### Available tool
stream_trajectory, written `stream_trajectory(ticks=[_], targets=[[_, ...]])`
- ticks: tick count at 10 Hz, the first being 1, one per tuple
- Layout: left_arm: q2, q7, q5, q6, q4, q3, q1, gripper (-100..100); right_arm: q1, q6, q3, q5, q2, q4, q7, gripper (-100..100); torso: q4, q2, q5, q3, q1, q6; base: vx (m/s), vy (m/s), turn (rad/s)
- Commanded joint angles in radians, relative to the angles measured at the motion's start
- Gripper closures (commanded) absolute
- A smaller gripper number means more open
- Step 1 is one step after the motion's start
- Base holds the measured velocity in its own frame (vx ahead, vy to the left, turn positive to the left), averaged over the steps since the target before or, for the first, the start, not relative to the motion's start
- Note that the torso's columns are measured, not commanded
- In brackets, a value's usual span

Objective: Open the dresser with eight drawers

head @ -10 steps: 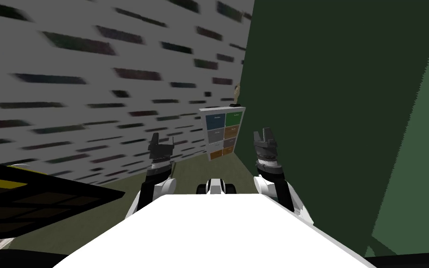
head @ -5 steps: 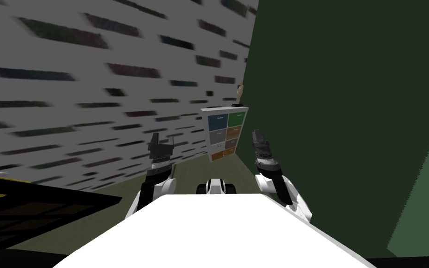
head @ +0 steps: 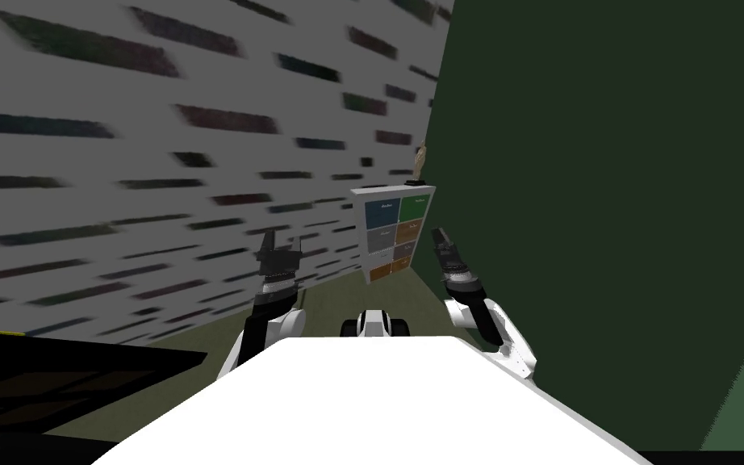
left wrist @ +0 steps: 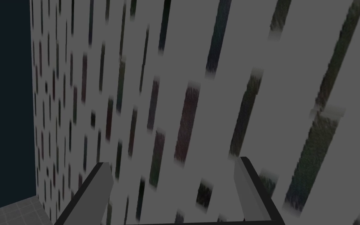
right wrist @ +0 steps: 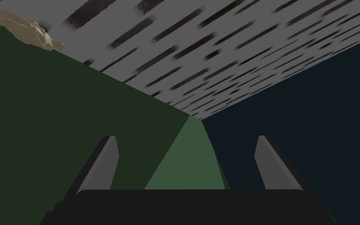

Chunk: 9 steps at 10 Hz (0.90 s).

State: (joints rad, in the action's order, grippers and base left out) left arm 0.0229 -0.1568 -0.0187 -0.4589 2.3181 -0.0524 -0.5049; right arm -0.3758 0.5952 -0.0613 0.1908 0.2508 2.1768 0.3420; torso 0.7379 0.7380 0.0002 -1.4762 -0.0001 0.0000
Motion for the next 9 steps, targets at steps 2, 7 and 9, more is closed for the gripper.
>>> stream_trajectory(ticks=[2, 7, 9], targets=[[0.000, 0.000, 0.000, 0.000, 0.000, 0.000, 0.000, 0, 0.036, 0.004, -0.023, 0.040, 0.042, -0.048, 0.099, -100, 0.000, 0.001, -0.001, 0.001, -0.002, 0.000, 0.056, 0.070, -0.029], [0.000, 0.000, 0.000, 0.000, 0.000, 0.000, 0.000, 0, 0.070, 0.011, -0.043, 0.081, 0.079, -0.099, 0.204, -100, 0.000, -0.002, 0.000, -0.001, 0.000, 0.000, 0.058, 0.084, -0.025], [0.000, 0.000, 0.000, 0.000, 0.000, 0.000, 0.000, 0, 0.087, 0.014, -0.053, 0.101, 0.097, -0.126, 0.254, -100, 0.000, 0.000, 0.000, 0.000, 0.000, 0.000, 0.062, 0.086, -0.028]])
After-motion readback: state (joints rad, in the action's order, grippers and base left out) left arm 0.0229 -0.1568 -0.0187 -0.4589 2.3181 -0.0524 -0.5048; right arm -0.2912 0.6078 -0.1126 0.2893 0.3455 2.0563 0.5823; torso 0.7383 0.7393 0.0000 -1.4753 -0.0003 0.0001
